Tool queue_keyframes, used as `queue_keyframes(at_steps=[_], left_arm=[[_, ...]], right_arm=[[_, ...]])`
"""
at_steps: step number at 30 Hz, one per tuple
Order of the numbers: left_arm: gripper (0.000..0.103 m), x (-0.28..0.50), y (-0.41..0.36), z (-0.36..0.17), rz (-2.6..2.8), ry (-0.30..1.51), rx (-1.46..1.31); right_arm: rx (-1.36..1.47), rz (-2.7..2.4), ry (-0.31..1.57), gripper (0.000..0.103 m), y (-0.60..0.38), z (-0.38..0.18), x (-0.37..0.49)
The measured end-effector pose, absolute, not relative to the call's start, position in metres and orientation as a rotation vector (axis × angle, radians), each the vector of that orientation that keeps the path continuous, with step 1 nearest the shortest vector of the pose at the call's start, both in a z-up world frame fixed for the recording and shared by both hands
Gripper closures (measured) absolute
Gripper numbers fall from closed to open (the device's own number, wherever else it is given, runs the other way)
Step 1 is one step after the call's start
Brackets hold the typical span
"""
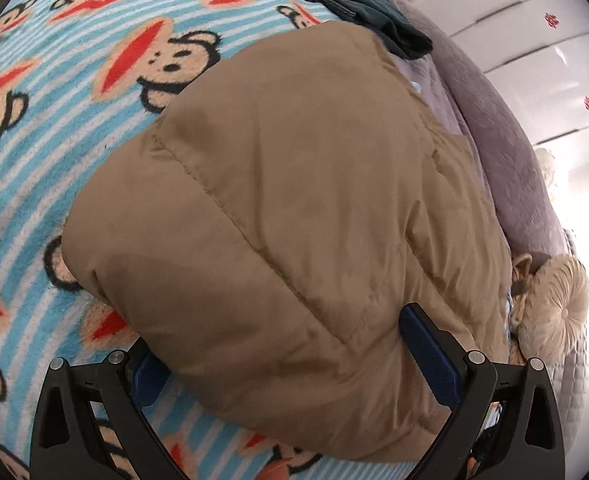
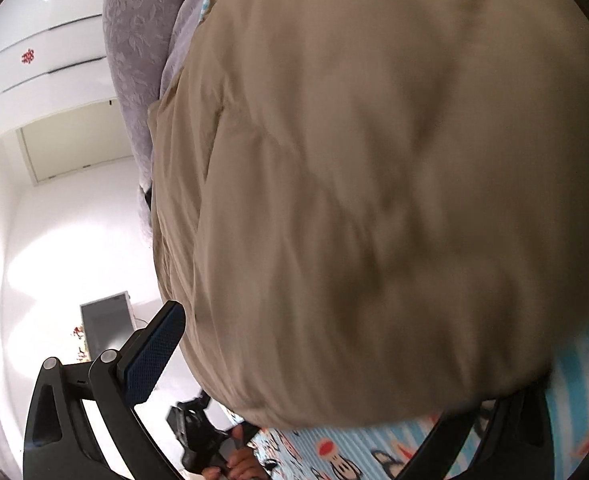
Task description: Fold large clothes
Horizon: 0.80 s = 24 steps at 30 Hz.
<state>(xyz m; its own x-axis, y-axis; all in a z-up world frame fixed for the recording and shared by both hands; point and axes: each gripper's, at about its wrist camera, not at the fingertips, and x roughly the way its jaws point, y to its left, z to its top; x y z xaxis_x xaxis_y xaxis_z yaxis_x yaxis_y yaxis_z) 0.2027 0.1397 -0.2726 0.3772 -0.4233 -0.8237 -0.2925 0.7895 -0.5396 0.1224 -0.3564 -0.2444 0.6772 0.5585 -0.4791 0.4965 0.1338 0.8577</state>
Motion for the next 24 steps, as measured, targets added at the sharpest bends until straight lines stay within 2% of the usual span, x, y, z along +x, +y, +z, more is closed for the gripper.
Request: queue_keyframes(at_steps=[5,7,8,9,10,11,12,13,16,24], left_arm=[[0.002,0.206,0.138,-0.270,-0.072,1.213,-0.724],[0.027,0.207,0.140,-0.269,-0.089,1.214,-0.755],[0.036,0.207,0.141,-0.266,-0.102,1.211,-0.757],[0.052,0.208,0.140,-0.261,-0.121,1.206,-0.739],[0.064,0.207,0.139,-0.256,-0.133,1.198,-0.710],[0.069,0.207,0.135,-0.249,-0.149,1.184,-0.655],[0.076,0.206,0.131,-0.241,-0.162,1.168,-0.596],[0.079,0.203,0.128,-0.234,-0.178,1.152,-0.545],[0.083,0.195,0.124,-0.214,-0.227,1.112,-0.470],[0.083,0.155,0.140,-0.179,-0.301,1.079,-0.470]], right_arm=[[1.543,0.042,0.876,0.000,-0.357,-0.249,0.123],[1.558,0.043,0.875,0.001,-0.358,-0.249,0.120],[1.573,0.039,0.877,0.002,-0.358,-0.250,0.118],[1.585,0.033,0.880,0.006,-0.358,-0.250,0.117],[1.595,0.034,0.886,0.019,-0.359,-0.249,0.115],[1.598,0.029,0.900,0.030,-0.359,-0.250,0.114],[1.599,0.024,0.918,0.048,-0.359,-0.252,0.112],[1.606,0.033,0.915,0.059,-0.358,-0.252,0.111],[1.586,0.054,0.889,0.074,-0.357,-0.244,0.104],[1.474,0.137,0.911,0.078,-0.340,-0.214,0.076]])
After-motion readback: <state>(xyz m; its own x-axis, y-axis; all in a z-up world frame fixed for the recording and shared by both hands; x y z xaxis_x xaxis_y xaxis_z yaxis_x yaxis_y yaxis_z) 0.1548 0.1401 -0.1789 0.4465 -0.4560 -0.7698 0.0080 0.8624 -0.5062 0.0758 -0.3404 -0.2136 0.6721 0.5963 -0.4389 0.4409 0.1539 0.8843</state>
